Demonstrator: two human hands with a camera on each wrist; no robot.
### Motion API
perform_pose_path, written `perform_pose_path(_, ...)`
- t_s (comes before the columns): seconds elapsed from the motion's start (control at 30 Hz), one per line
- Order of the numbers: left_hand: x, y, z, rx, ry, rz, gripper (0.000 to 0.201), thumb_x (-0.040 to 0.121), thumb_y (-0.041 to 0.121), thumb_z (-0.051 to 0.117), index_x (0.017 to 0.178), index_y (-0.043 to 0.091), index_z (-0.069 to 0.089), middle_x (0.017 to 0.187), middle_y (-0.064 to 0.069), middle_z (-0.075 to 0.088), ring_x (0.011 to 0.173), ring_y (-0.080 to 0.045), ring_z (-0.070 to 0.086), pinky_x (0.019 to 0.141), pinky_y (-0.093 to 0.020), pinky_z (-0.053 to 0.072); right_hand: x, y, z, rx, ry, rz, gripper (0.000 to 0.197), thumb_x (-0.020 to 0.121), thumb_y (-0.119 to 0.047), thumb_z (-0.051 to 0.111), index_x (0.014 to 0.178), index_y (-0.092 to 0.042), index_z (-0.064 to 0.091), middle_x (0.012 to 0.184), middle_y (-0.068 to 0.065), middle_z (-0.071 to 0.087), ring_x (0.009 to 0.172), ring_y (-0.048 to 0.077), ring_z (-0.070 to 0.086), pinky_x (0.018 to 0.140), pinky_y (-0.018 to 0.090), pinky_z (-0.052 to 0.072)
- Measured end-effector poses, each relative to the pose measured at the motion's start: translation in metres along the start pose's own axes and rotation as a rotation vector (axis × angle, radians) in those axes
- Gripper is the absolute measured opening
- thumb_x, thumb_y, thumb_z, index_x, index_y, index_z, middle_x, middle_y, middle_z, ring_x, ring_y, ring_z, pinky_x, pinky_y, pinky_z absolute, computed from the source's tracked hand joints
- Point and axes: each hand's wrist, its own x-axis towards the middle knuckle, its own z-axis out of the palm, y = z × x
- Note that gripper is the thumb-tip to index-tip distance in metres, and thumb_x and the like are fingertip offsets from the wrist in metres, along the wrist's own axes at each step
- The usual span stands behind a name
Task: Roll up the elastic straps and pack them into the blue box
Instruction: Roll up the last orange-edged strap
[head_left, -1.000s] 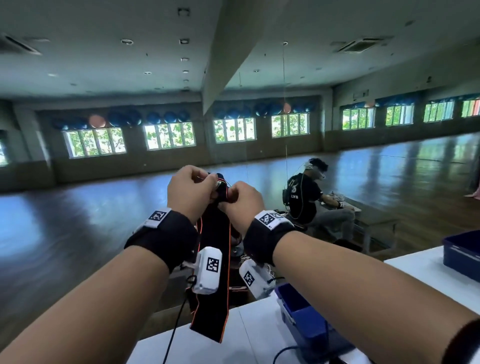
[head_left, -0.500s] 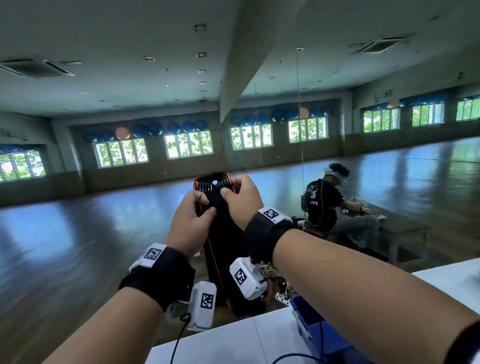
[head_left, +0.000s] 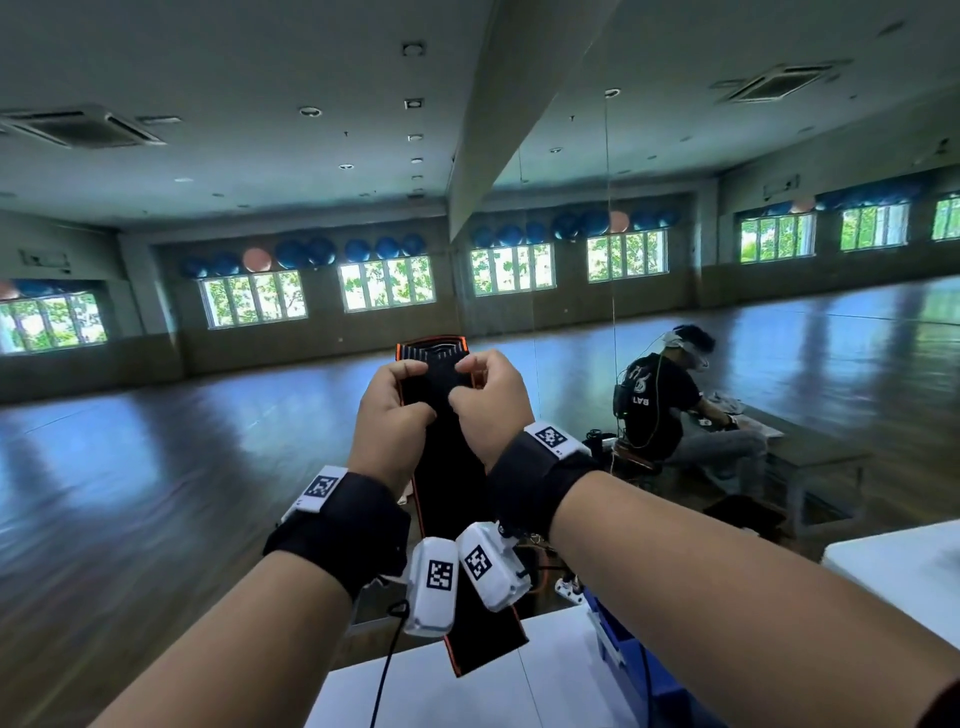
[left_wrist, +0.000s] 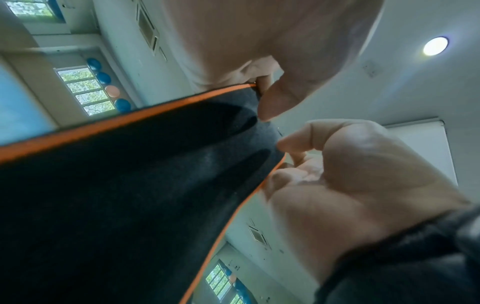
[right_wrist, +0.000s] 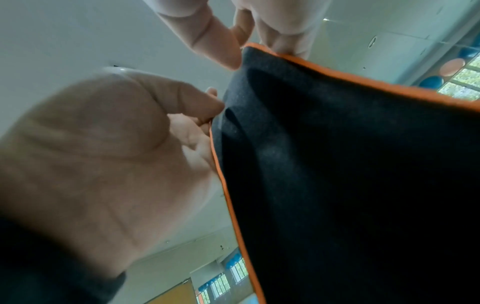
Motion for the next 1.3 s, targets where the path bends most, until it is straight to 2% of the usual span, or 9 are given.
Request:
perform_pose_path(0.17,0.001,0.001,0.003,0.013,-0.039,-0.007,0.052,0.058,0.002,0.052,0.103,0.027,0.060,0.117,-0.017,0.067,0.111,-0.034,0.064,0.096,-0.052,0.054,-0.021,0.025,-0.002,-0.026,-0.062,-0.015,0.038,0.071,0.001,0.059,0.089,-0.032,0.055,0.095,-0.004,0.065,0.089,0.015,0.063,0.078,0.032,0.054)
perform_pose_path(0.33,0.003,-0.004,0.006,-0.006,-0.107,-0.008,0.048,0.072,-0.007,0.054,0.115,0.015,0.056,0.107,-0.010,0.066,0.094,-0.019,0.063,0.081,-0.030,0.054,-0.069,0.084,-0.012,-0.089,-0.220,0.029,0.044,0.068,0.010,0.060,0.095,-0.026,0.059,0.093,-0.003,0.065,0.080,0.009,0.061,0.069,0.026,0.051)
perform_pose_path(0.53,0.010,-0.039,0.006,0.003,-0.089,-0.078,0.049,0.061,0.001,0.053,0.103,0.024,0.059,0.109,-0.010,0.066,0.100,-0.022,0.062,0.087,-0.036,0.053,-0.149,0.145,-0.024,-0.227,-0.409,0.250,0.042,0.074,0.010,0.055,0.094,-0.026,0.060,0.075,-0.007,0.058,0.060,-0.004,0.050,0.058,0.015,0.045)
perform_pose_path(0.67,0.012,-0.074,0.006,0.078,-0.080,-0.141,0.049,0.079,-0.019,0.047,0.112,0.015,0.059,0.107,-0.008,0.065,0.088,-0.013,0.062,0.063,-0.015,0.050,-0.170,0.168,-0.027,-0.229,-0.365,0.334,0.045,0.077,0.011,0.047,0.088,-0.030,0.059,0.069,-0.004,0.049,0.052,0.000,0.043,0.053,0.019,0.039)
perform_pose_path(0.8,0.012,-0.107,0.001,0.139,-0.050,-0.203,0.050,0.081,-0.021,0.044,0.117,0.011,0.059,0.094,0.002,0.062,0.078,-0.008,0.059,0.049,-0.011,0.047,-0.187,0.177,-0.030,-0.079,-0.344,0.437,0.029,0.084,0.008,0.054,0.095,-0.019,0.057,0.074,0.002,0.050,0.046,0.012,0.051,0.043,0.026,0.044)
perform_pose_path(0.93,0.010,-0.150,-0.007,0.200,-0.063,-0.279,0.051,0.083,-0.023,0.038,0.114,0.012,0.057,0.088,-0.002,0.061,0.072,-0.015,0.060,0.041,-0.015,0.046,-0.202,0.195,-0.032,-0.179,-0.323,0.505,0.032,0.083,-0.004,0.056,0.085,-0.036,0.055,0.078,0.000,0.058,0.054,0.018,0.057,0.046,0.031,0.048)
perform_pose_path(1.03,0.003,-0.192,-0.015,0.262,-0.071,-0.338,0.052,0.080,-0.023,0.040,0.110,0.015,0.061,0.094,-0.010,0.067,0.075,-0.021,0.063,0.049,-0.021,0.052,-0.216,0.203,-0.036,-0.383,-0.404,0.486,0.053,0.079,0.000,0.044,0.070,-0.051,0.058,0.082,-0.017,0.062,0.075,-0.006,0.057,0.076,0.013,0.048)
perform_pose_path(1.17,-0.015,-0.257,-0.028,0.322,-0.118,-0.456,0.049,0.072,-0.017,0.053,0.095,0.024,0.068,0.096,-0.015,0.071,0.086,-0.033,0.069,0.080,-0.042,0.059,-0.244,0.213,-0.031,-0.456,-0.470,0.546,0.052,0.092,0.001,0.041,0.074,-0.046,0.052,0.087,-0.018,0.053,0.079,-0.006,0.046,0.068,-0.003,0.031)
perform_pose_path(1.3,-0.041,-0.307,-0.035,0.367,-0.185,-0.582,0.044,0.061,-0.012,0.065,0.085,0.025,0.071,0.093,-0.016,0.071,0.084,-0.035,0.070,0.082,-0.049,0.060,-0.274,0.235,-0.031,-0.491,-0.492,0.625,0.053,0.093,-0.001,0.039,0.075,-0.048,0.051,0.096,-0.014,0.051,0.092,0.003,0.045,0.072,0.003,0.032)
